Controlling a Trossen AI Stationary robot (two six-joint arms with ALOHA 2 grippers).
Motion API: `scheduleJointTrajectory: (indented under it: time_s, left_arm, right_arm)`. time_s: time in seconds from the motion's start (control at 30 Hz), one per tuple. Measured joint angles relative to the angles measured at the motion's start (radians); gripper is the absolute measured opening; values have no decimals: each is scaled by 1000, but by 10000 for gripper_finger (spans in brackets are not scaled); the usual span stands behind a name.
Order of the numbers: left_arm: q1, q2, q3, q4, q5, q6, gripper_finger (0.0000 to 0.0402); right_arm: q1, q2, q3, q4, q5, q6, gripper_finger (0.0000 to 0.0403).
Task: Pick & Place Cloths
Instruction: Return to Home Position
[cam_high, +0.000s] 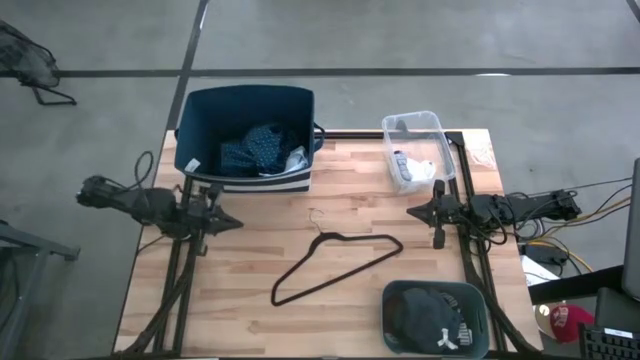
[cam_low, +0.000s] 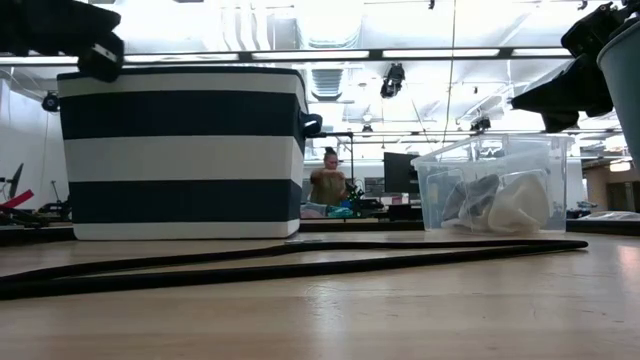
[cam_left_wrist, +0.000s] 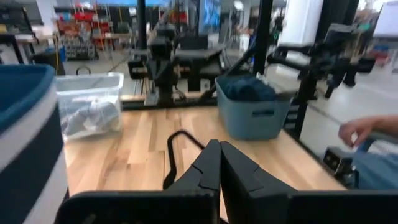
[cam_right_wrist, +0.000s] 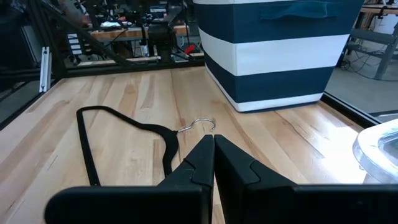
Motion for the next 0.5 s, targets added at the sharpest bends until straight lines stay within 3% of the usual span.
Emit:
scheduleJointTrajectory:
  time_s: [0.33,0.5]
  left_arm:
    - [0,-222,-121,-28,6,-18,4]
    - [1,-224,-166,-14,20,-29,8]
  right_arm:
    - [0,0,0,0,0,0,8]
    - [0,1,0,3,0,0,8]
